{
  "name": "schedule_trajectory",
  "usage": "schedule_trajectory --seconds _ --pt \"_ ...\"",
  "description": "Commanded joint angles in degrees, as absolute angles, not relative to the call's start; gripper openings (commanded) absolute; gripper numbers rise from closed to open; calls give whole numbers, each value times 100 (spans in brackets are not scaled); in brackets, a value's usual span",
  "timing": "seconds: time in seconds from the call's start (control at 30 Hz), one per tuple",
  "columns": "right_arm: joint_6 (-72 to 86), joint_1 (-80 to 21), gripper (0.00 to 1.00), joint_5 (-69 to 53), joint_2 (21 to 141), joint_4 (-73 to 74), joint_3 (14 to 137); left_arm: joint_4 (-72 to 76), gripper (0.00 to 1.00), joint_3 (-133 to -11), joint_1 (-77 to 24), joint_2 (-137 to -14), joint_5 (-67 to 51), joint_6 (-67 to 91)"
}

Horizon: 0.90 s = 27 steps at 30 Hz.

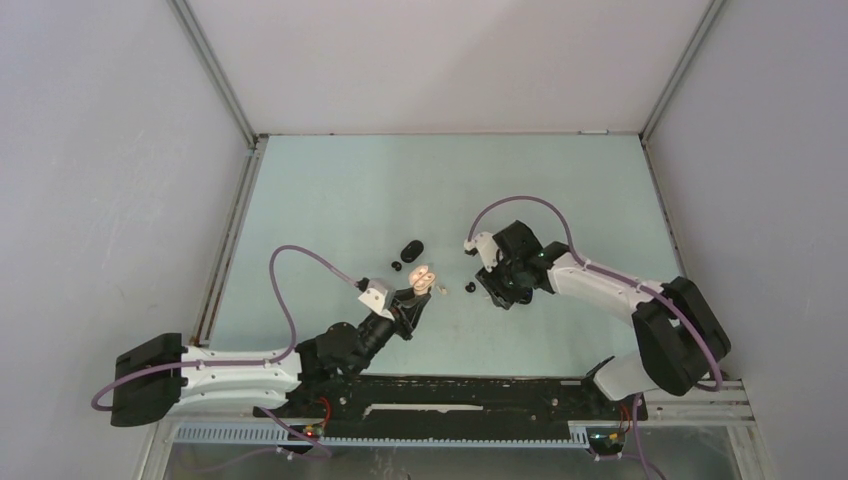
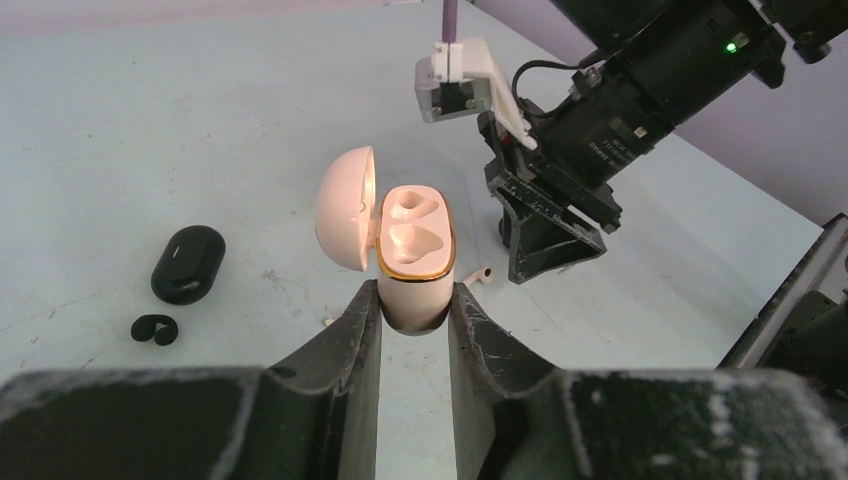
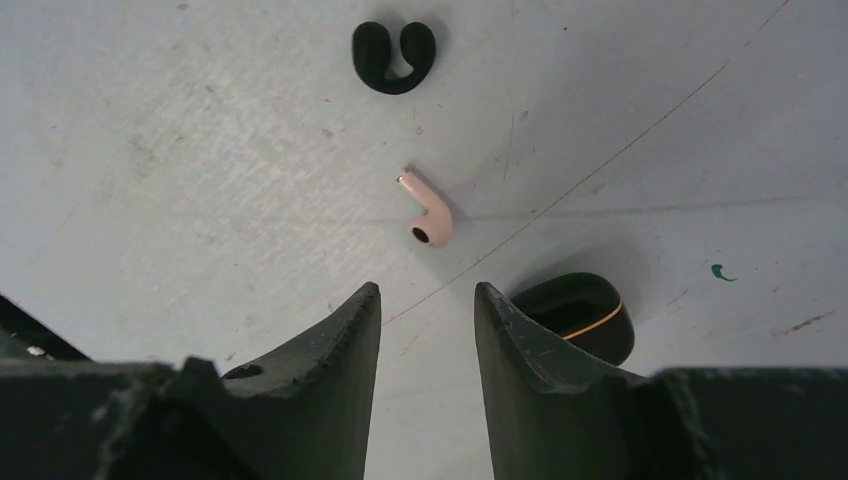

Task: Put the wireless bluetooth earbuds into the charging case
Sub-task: Pick up the earbud from the center of the board.

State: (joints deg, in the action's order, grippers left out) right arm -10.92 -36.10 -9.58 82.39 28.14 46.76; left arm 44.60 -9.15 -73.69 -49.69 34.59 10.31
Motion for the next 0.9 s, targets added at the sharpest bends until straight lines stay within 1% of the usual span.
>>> schedule_trajectory --seconds 0.0,0.37,0.87 --pt "-943 -3587 42 -747 8579 2519 4815 4518 0 -1082 -7347 -4869 3623 992" --pt "-904 -3614 35 -895 9196 2384 5013 4518 0 -1048 -7348 -4896 3618 999" --pt "-896 -3622 28 -787 9424 2424 5124 4518 0 -1026 -7347 -4953 3586 1105"
